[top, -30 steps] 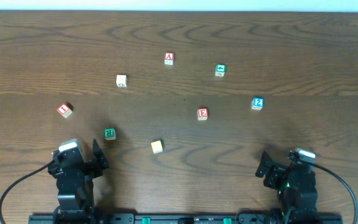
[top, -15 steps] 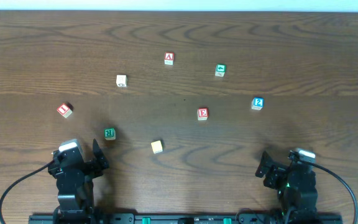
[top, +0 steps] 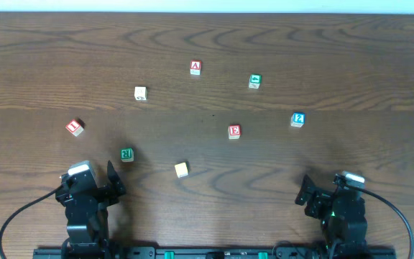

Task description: Spell out Ai2

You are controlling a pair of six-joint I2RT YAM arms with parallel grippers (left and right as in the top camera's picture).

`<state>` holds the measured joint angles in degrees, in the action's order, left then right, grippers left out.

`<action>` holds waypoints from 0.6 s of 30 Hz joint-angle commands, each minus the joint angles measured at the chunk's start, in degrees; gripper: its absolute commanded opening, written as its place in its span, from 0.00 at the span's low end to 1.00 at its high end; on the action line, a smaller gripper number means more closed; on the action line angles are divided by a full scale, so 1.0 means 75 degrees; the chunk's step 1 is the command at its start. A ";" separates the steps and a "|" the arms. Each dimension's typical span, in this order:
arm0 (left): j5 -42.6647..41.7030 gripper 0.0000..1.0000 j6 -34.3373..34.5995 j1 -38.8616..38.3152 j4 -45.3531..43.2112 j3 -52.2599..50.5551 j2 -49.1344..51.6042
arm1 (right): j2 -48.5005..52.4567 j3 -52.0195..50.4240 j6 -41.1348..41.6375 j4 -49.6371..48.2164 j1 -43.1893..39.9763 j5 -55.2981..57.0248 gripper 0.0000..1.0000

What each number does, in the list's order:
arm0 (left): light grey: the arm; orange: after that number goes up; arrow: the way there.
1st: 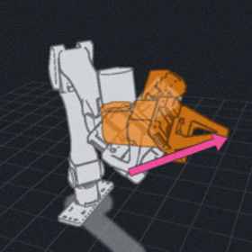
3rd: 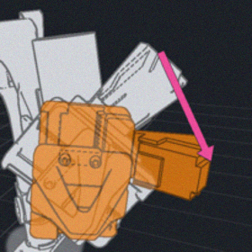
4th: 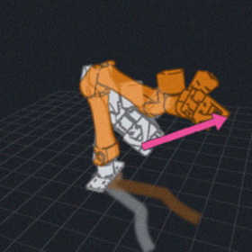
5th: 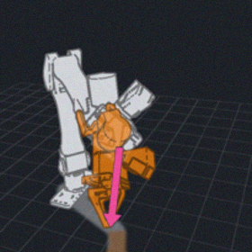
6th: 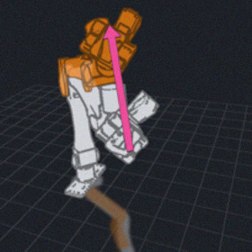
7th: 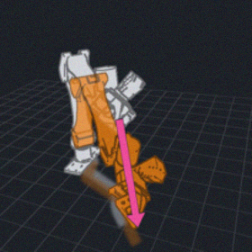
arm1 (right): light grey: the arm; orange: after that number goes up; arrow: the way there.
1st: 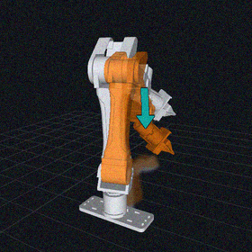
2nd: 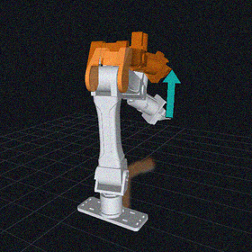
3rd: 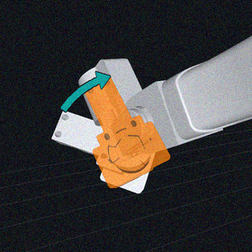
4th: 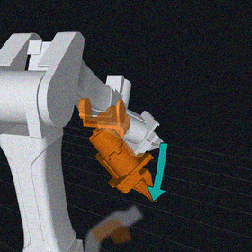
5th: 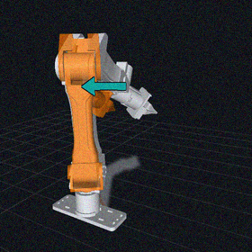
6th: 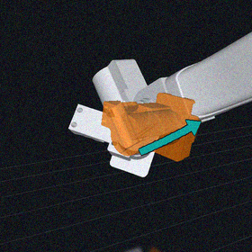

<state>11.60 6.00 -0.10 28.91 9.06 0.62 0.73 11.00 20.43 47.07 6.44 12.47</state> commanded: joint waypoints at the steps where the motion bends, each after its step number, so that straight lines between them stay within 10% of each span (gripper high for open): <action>1: 0.0079 0.95 0.0058 0.0023 -0.0006 -0.0143 -0.0050 | -0.0055 -0.0082 0.0102 0.0009 -0.0061 0.0020 0.99; 18: -0.0460 0.95 0.0519 0.0023 -0.0020 -0.0143 -0.0050 | -0.0055 -0.0082 0.0099 0.0009 -0.0061 0.0023 0.99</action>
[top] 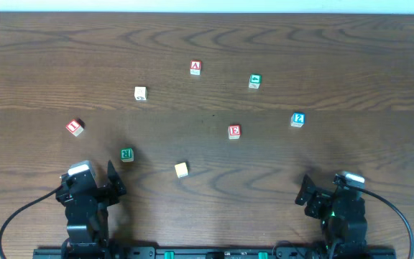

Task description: Spell out Ai2

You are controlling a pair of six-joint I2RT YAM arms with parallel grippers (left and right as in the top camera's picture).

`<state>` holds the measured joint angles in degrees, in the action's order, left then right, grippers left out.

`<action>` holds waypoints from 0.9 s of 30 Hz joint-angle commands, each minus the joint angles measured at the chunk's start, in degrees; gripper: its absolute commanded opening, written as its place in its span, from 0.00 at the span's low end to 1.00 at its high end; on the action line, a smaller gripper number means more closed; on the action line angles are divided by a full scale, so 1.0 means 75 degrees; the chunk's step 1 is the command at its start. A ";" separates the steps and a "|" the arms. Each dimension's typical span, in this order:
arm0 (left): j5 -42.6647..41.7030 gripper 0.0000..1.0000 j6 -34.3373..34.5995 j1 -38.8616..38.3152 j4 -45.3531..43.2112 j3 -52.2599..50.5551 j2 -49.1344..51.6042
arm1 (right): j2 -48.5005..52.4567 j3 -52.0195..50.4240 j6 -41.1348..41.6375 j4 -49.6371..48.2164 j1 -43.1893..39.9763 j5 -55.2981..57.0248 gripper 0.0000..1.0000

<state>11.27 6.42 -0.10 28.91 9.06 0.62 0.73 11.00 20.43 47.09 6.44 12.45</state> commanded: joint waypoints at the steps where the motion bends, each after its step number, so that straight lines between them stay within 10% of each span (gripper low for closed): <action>1: -0.0705 0.95 0.0673 0.0023 -0.0009 -0.0143 -0.0050 | -0.0055 -0.0082 0.0099 0.0006 -0.0061 0.0026 0.99; 27: -0.1947 0.95 0.1542 0.0026 -0.0554 0.0475 0.1335 | -0.0055 -0.0082 0.0099 0.0006 -0.0061 0.0023 0.99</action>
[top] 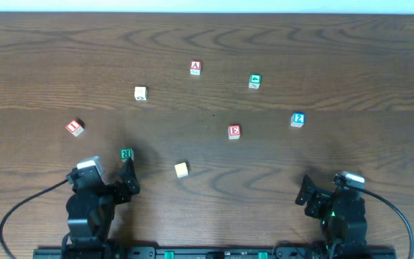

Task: Spell out Ai2
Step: 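Reach left gripper to the red 'I' block and grasp it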

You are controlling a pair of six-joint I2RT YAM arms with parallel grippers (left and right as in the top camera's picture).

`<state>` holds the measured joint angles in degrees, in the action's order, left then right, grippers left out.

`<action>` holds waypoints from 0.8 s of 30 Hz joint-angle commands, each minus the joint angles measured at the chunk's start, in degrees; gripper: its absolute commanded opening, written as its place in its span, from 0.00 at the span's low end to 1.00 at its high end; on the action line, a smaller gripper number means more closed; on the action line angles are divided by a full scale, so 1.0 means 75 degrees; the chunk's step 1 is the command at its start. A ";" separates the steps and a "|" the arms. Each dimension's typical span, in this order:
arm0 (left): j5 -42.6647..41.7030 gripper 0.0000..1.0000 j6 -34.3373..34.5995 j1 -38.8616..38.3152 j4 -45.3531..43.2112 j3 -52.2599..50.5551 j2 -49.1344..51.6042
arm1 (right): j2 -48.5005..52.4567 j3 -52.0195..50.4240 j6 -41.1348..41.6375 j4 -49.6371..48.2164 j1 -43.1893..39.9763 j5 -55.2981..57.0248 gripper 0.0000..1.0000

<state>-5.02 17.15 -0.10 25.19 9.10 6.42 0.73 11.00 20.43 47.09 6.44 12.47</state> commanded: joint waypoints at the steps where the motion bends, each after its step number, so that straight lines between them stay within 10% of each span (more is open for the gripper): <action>1: 0.0309 0.95 0.0079 0.0026 -0.0087 0.0682 0.0915 | -0.0055 -0.0082 0.0099 0.0006 -0.0061 0.0023 0.99; 15: 0.0752 0.95 -0.0082 0.0125 -0.0289 0.4220 0.7041 | -0.0055 -0.0082 0.0099 0.0006 -0.0061 0.0020 0.99; 24: 0.0641 0.95 0.0982 0.2506 0.0801 0.6327 0.9442 | -0.0055 -0.0082 0.0099 0.0006 -0.0061 0.0020 0.99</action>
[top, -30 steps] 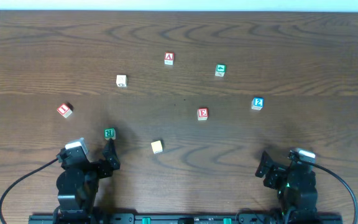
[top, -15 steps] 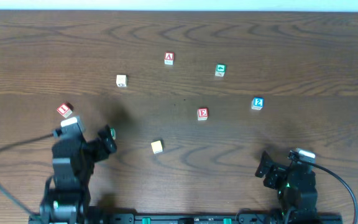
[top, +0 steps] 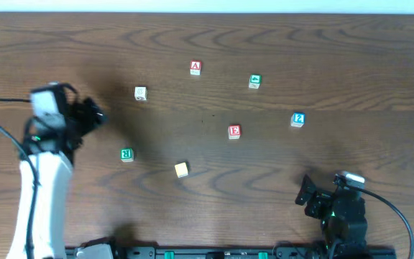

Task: Spell out Ai2
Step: 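Reach left gripper to the red 'I' block and grasp it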

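The red A block (top: 195, 67) lies at the far middle of the table. The blue 2 block (top: 297, 119) sits to the right of centre. No block with an I shows in this frame. My left arm reaches high over the left side, and its gripper (top: 95, 114) points right above the wood, below and left of a white block (top: 140, 93). Its fingers are too dark to tell apart. My right gripper (top: 305, 193) rests at the near right with its fingers together, far from every block.
A red E block (top: 234, 132) lies near the centre and a green-printed block (top: 254, 81) at the far right of centre. A green B block (top: 126, 154) and a plain tan block (top: 182, 169) lie nearer the front. The table's far edge runs along the top.
My left arm has left its near-left spot by the green B block and now stands over the left side. It covers the place where the red I block lay. The right arm is unmoved.
At first both arms rested at the near edge, with the red I block in plain view at the left. Then the left gripper was turned towards the green B block. Now it hangs over the I block's spot. No visible block has changed place.
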You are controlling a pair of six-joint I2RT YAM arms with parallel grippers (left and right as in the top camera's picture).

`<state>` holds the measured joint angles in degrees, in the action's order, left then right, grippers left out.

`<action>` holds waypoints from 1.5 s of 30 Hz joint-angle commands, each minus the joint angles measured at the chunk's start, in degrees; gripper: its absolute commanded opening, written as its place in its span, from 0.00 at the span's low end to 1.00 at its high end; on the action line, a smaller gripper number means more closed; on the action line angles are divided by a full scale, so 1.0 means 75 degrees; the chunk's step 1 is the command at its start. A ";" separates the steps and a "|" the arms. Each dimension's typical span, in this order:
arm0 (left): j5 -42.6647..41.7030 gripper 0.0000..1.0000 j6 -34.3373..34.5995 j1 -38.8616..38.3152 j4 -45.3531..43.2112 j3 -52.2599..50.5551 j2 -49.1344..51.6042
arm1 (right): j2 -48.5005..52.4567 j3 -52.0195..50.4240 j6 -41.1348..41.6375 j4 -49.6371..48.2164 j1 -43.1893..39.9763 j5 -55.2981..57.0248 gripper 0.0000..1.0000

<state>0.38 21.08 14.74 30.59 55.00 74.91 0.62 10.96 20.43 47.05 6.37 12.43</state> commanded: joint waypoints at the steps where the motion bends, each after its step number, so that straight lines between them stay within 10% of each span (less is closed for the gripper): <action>1: -0.0286 0.95 0.0455 0.0828 0.0023 0.0207 0.0469 | -0.0041 -0.0076 0.0102 0.0012 -0.0052 0.0029 0.99; 20: -0.1105 0.95 -0.0070 0.1198 -0.1533 0.0204 0.2372 | -0.0041 -0.0076 0.0099 0.0012 -0.0052 0.0026 0.99; 45: 0.0099 0.92 0.2218 0.0533 -0.1309 0.0204 0.3555 | -0.0041 -0.0076 0.0099 0.0012 -0.0052 0.0026 0.99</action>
<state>-0.34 36.69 18.63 21.04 55.66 101.16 0.62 10.96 20.43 47.05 6.37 12.43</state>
